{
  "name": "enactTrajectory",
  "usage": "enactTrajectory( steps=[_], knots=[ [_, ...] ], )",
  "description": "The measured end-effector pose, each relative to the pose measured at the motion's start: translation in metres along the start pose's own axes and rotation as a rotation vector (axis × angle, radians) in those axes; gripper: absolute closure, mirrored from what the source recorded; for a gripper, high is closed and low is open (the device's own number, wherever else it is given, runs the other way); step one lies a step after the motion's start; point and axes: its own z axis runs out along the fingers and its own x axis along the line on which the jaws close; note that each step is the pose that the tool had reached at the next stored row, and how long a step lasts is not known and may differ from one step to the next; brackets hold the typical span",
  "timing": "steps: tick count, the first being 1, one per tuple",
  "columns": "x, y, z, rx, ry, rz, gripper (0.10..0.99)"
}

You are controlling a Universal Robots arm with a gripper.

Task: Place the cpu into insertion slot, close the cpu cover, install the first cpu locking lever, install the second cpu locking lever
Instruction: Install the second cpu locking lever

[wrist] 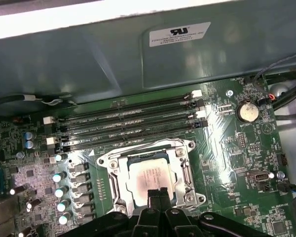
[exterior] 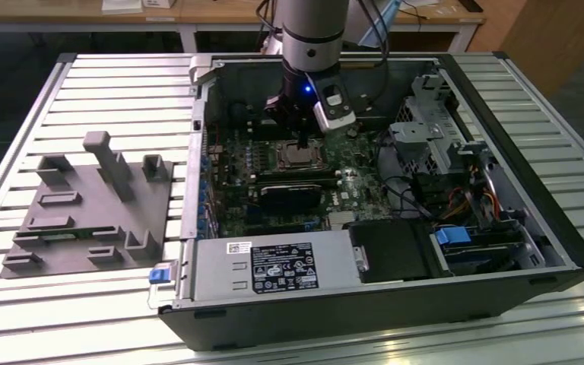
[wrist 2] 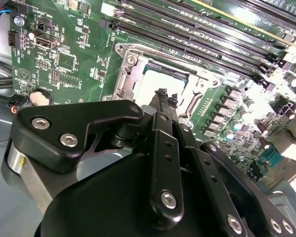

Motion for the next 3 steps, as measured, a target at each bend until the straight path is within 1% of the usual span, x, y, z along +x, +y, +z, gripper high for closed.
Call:
enactTrajectory(
  steps=[3],
  knots=[
    [0.0000, 0.0000, -0.0003, 0.000, 0.0000, 0.000, 0.984]
  ],
)
